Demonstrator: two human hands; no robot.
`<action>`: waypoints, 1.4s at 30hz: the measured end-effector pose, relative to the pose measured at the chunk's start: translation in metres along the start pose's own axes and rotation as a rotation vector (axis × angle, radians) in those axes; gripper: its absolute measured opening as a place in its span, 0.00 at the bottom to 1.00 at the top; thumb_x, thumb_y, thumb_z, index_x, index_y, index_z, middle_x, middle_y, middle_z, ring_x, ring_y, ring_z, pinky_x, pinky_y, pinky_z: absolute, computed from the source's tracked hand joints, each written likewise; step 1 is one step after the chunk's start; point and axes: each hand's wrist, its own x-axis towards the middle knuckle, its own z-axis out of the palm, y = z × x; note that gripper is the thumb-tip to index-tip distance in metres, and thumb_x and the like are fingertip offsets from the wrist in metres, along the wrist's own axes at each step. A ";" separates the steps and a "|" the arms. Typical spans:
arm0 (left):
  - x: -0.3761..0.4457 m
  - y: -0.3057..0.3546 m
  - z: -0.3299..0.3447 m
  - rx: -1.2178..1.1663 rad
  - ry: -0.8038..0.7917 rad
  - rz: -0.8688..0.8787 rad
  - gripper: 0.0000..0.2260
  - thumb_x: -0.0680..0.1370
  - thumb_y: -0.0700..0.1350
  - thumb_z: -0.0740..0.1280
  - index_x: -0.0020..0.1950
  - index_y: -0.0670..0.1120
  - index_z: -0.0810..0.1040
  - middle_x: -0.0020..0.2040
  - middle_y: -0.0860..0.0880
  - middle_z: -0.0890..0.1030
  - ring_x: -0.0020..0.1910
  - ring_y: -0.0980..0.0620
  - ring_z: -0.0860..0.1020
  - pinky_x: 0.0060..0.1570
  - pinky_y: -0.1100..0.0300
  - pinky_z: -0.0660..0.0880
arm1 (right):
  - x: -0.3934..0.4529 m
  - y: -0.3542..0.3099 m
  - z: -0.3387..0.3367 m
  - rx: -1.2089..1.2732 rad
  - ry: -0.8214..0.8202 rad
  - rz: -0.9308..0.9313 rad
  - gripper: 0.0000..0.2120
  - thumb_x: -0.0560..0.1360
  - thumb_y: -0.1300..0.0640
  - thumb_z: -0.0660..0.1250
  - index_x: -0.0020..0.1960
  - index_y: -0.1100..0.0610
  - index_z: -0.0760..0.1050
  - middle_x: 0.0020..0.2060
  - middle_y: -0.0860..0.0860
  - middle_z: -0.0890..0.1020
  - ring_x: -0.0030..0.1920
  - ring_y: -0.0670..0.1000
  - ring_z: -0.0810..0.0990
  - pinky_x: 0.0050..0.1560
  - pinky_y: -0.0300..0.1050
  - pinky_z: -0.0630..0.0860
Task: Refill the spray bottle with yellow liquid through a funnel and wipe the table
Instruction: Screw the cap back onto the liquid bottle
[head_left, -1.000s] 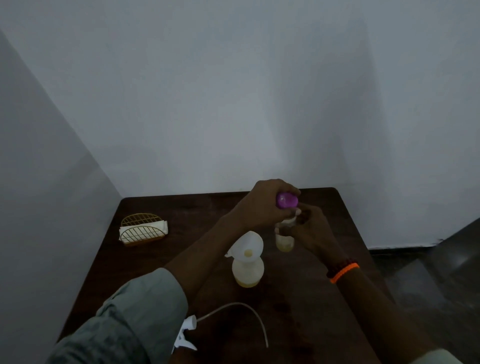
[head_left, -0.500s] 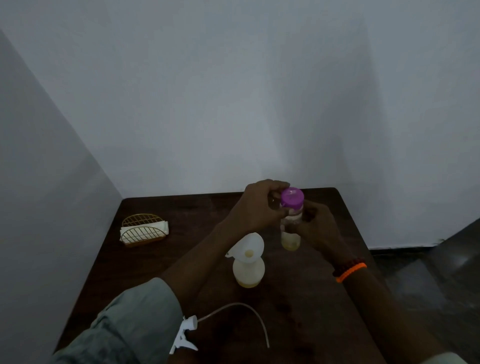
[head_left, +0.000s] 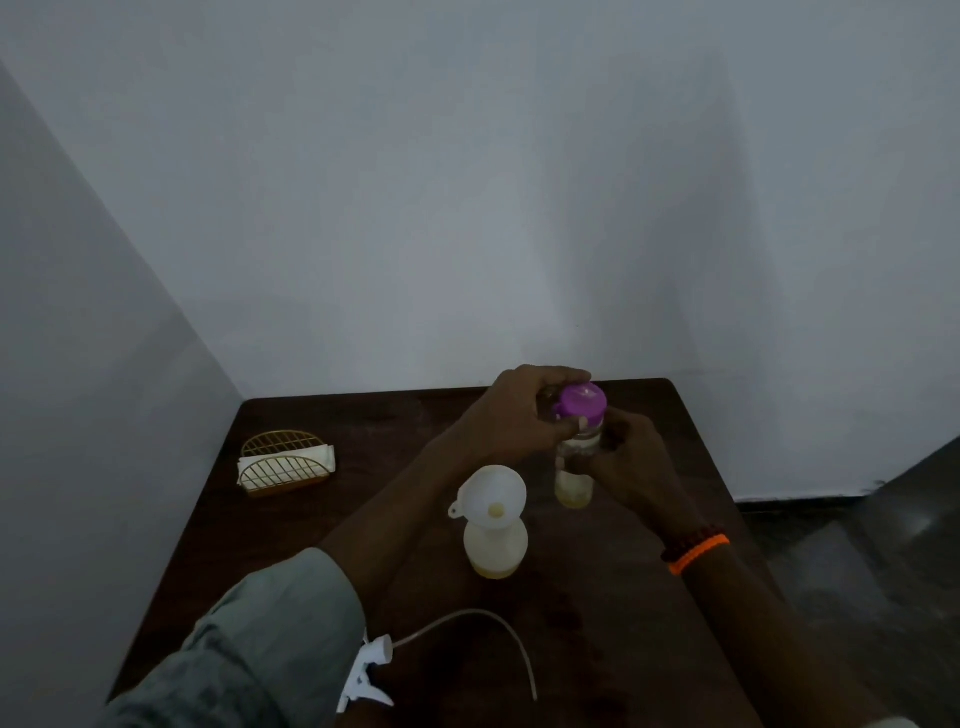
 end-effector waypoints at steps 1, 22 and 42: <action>0.000 0.001 0.001 0.012 -0.003 0.006 0.28 0.73 0.48 0.75 0.72 0.46 0.72 0.65 0.48 0.79 0.61 0.55 0.78 0.60 0.64 0.76 | 0.000 -0.001 0.000 0.002 0.002 0.000 0.24 0.64 0.58 0.79 0.59 0.57 0.79 0.52 0.50 0.84 0.53 0.48 0.83 0.56 0.49 0.80; 0.014 0.004 -0.009 0.182 -0.142 0.108 0.26 0.71 0.45 0.76 0.68 0.48 0.75 0.63 0.50 0.80 0.61 0.54 0.77 0.60 0.56 0.78 | -0.006 -0.002 0.001 -0.030 -0.008 -0.017 0.20 0.65 0.59 0.80 0.55 0.54 0.79 0.47 0.45 0.84 0.49 0.42 0.82 0.50 0.38 0.77; 0.018 0.022 -0.013 0.394 -0.214 0.090 0.24 0.72 0.47 0.76 0.67 0.45 0.77 0.59 0.47 0.75 0.55 0.53 0.75 0.52 0.63 0.75 | -0.005 0.007 0.002 -0.110 -0.013 0.032 0.24 0.63 0.55 0.81 0.57 0.54 0.79 0.49 0.47 0.84 0.50 0.46 0.82 0.54 0.47 0.79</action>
